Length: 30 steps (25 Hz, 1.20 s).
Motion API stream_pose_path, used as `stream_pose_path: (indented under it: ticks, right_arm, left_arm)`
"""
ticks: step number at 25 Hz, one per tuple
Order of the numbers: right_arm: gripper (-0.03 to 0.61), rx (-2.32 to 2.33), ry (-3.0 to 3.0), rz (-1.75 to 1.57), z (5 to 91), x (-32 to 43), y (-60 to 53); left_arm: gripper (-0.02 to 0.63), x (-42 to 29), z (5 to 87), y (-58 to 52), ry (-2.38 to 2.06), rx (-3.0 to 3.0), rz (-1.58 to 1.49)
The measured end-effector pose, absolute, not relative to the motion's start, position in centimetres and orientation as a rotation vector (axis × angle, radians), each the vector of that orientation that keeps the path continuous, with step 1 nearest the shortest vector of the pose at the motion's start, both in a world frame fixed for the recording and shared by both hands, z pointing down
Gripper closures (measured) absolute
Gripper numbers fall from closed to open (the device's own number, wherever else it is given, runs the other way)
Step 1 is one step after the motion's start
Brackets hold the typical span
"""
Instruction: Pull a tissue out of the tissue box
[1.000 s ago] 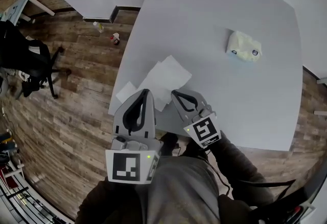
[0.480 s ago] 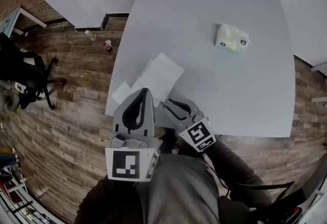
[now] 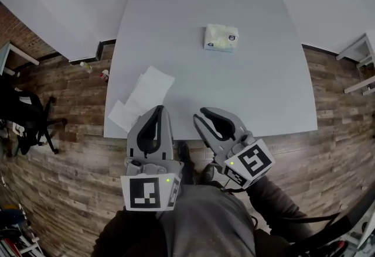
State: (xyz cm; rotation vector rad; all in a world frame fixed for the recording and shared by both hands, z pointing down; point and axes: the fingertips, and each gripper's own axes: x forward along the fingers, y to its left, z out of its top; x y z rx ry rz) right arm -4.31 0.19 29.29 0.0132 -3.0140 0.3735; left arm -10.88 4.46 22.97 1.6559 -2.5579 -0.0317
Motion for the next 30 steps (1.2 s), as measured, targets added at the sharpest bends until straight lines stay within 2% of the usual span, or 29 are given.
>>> stream_pose_path:
  ticks: [2, 6, 13, 20, 30]
  right_arm:
    - [0.509, 0.115, -3.048, 0.418, 25.7, -1.3, -0.9]
    - [0.572, 0.341, -3.074, 0.364, 21.2, 4.2, -2.4]
    - [0.577, 0.542, -3.121, 0.234, 18.9, 11.3, -3.4]
    - [0.577, 0.586, -3.132, 0.26, 18.5, 12.2, -3.6]
    - [0.578, 0.599, -3.163, 0.23, 17.2, 10.5, -2.5]
  left_arm:
    - [0.615, -8.2, 21.8, 3.8, -2.553, 1.705, -0.047]
    - [0.615, -3.5, 19.7, 2.8, -2.555, 1.797, -0.033]
    - [0.615, 2.2, 18.0, 2.3, -2.548, 1.883, -0.019]
    - [0.615, 4.9, 18.8, 1.7, -2.442, 1.986, 0.074]
    - [0.615, 3.5, 17.4, 2.4, -2.447, 2.033, 0.068]
